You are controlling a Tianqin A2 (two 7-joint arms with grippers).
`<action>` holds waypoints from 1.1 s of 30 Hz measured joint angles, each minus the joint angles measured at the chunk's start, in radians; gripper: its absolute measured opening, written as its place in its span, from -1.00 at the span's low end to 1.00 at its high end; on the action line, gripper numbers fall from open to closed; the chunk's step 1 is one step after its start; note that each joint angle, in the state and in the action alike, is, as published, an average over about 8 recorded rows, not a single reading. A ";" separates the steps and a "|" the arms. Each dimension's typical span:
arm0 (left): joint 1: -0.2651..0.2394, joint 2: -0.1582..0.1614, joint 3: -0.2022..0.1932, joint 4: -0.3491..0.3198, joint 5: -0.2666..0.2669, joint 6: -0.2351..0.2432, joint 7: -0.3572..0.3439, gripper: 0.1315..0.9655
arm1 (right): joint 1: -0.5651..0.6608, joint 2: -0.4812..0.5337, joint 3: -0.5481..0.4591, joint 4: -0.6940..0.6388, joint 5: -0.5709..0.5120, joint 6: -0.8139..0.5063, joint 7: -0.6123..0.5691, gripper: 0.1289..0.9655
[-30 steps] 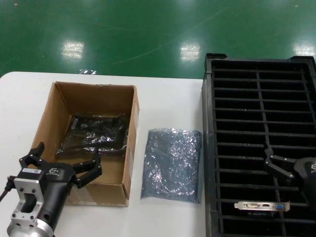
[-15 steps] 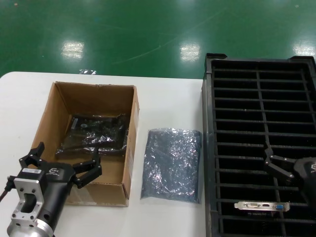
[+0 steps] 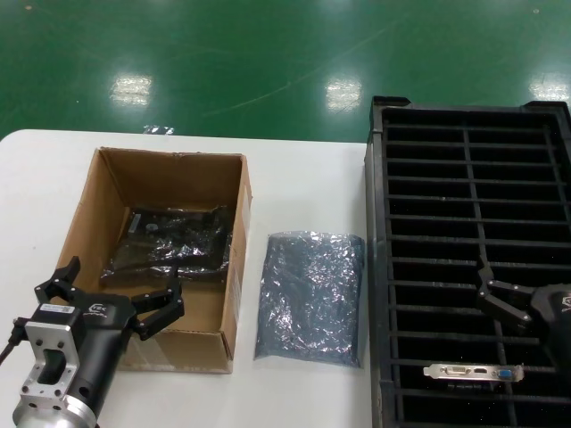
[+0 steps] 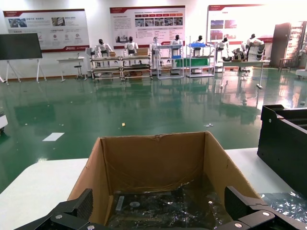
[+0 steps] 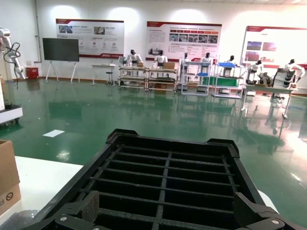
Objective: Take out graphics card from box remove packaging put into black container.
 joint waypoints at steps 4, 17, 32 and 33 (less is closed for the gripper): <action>0.000 0.000 0.000 0.000 0.000 0.000 0.000 1.00 | 0.000 0.000 0.000 0.000 0.000 0.000 0.000 1.00; 0.000 0.000 0.000 0.000 0.000 0.000 0.000 1.00 | 0.000 0.000 0.000 0.000 0.000 0.000 0.000 1.00; 0.000 0.000 0.000 0.000 0.000 0.000 0.000 1.00 | 0.000 0.000 0.000 0.000 0.000 0.000 0.000 1.00; 0.000 0.000 0.000 0.000 0.000 0.000 0.000 1.00 | 0.000 0.000 0.000 0.000 0.000 0.000 0.000 1.00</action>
